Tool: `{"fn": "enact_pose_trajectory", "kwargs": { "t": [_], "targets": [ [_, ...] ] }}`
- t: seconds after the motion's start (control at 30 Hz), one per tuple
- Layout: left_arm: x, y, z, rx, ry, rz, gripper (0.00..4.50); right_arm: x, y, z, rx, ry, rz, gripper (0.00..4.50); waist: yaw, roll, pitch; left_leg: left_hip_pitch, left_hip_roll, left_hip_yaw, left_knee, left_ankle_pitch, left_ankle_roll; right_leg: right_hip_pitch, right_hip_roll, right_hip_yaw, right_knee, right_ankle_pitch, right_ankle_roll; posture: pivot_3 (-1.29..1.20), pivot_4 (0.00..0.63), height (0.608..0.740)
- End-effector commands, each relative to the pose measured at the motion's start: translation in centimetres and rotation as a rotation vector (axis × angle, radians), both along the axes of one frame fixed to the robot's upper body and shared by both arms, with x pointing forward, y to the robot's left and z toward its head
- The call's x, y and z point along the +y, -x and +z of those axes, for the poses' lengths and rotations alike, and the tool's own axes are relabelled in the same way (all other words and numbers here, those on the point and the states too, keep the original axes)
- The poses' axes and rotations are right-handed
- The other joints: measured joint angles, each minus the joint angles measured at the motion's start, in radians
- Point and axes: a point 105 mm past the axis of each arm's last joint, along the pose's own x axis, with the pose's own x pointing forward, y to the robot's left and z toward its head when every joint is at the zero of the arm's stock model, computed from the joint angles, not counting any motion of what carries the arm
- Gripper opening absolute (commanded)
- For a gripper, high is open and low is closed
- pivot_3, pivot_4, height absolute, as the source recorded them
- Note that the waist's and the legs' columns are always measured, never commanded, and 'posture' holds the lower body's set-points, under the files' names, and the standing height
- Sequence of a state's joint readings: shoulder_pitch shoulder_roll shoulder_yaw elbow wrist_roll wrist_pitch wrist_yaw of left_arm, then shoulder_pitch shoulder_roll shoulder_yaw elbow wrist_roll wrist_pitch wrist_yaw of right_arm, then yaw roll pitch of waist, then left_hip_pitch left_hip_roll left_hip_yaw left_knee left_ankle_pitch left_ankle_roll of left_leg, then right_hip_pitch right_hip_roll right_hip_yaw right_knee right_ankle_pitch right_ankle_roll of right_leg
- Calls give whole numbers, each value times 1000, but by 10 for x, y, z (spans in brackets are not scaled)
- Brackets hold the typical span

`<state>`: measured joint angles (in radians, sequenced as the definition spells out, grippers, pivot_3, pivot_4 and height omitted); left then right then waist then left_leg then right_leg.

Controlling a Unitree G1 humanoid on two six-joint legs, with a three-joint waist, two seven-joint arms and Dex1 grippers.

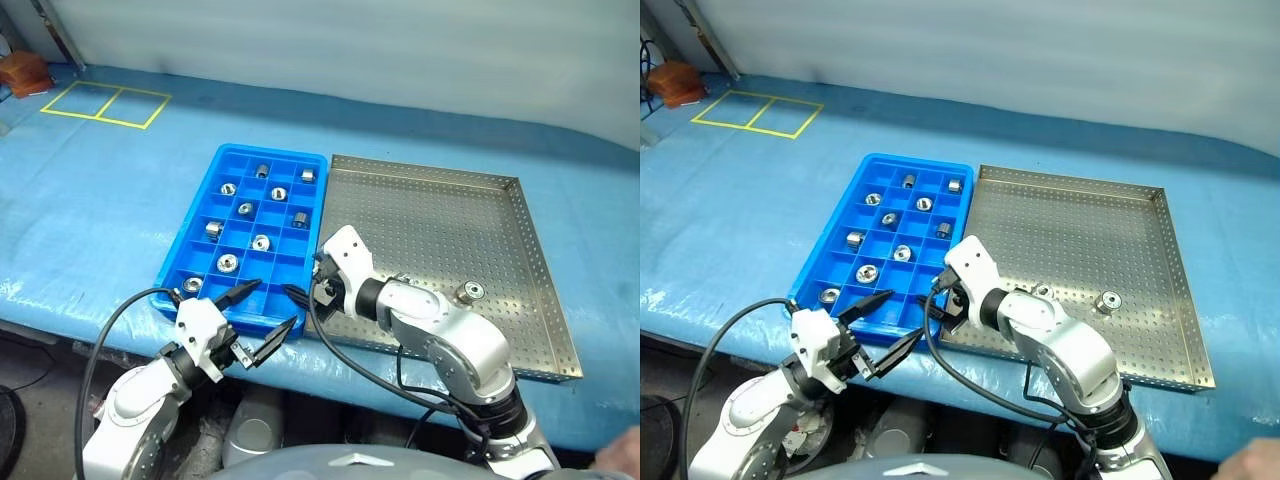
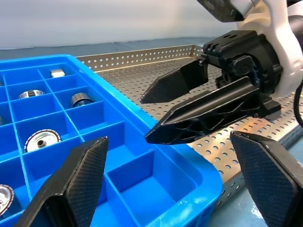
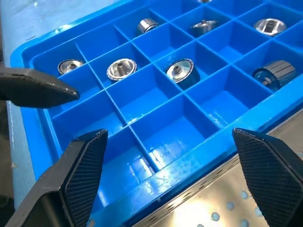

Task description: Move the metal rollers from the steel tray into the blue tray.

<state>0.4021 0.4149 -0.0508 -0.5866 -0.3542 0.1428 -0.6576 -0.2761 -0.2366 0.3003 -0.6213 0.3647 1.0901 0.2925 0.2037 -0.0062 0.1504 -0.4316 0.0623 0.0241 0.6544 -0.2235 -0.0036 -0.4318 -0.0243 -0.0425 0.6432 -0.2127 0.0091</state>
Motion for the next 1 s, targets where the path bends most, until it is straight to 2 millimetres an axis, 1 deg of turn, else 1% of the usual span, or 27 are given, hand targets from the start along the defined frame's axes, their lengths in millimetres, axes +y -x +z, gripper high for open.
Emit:
{"fn": "enact_pose_trajectory", "kwargs": {
  "t": [0.03,0.2,0.33,0.4,0.57,0.67,0.83,1.0],
  "targets": [
    [-5,-1,8,-39,7,-33,4500,-14,-10,30,-129,-37,-62,4454,-1,0,0,0,0,0,0,0,0,0,0,0,0,0,0,372,150,740],
    [-11,-6,11,-50,6,-75,4500,-36,-19,35,-161,-20,-173,4454,-11,0,0,-1,0,0,0,0,0,0,0,0,0,0,0,324,150,740],
    [-18,-12,15,-62,6,-116,4500,-59,-25,36,-173,-16,-320,4454,-26,0,0,0,0,0,0,0,0,0,0,0,0,0,0,269,150,740],
    [-21,-15,15,-63,2,-130,4500,-68,-26,35,-168,-16,-386,4454,-41,0,0,0,0,0,0,0,0,0,0,0,0,0,0,228,150,740],
    [-30,-27,14,-72,-33,-140,4500,-89,-24,29,-152,-8,-531,4454,-84,0,0,0,-1,0,0,0,0,1,0,1,0,0,0,166,150,740],
    [-37,-34,15,-83,-49,-161,4500,-106,-21,25,-155,4,-655,4454,-110,0,0,0,-1,0,0,0,0,1,1,2,1,0,0,117,150,740],
    [-53,-39,20,-92,-38,-230,4500,-136,-12,19,-149,12,-850,4454,-145,0,0,1,-1,0,0,0,1,1,1,4,1,0,1,64,150,740],
    [-65,-40,24,-99,-25,-286,4500,-146,-8,12,-133,28,-916,4454,-177,0,0,3,-1,1,0,1,1,2,2,6,2,1,2,44,150,740]
  ]
}}
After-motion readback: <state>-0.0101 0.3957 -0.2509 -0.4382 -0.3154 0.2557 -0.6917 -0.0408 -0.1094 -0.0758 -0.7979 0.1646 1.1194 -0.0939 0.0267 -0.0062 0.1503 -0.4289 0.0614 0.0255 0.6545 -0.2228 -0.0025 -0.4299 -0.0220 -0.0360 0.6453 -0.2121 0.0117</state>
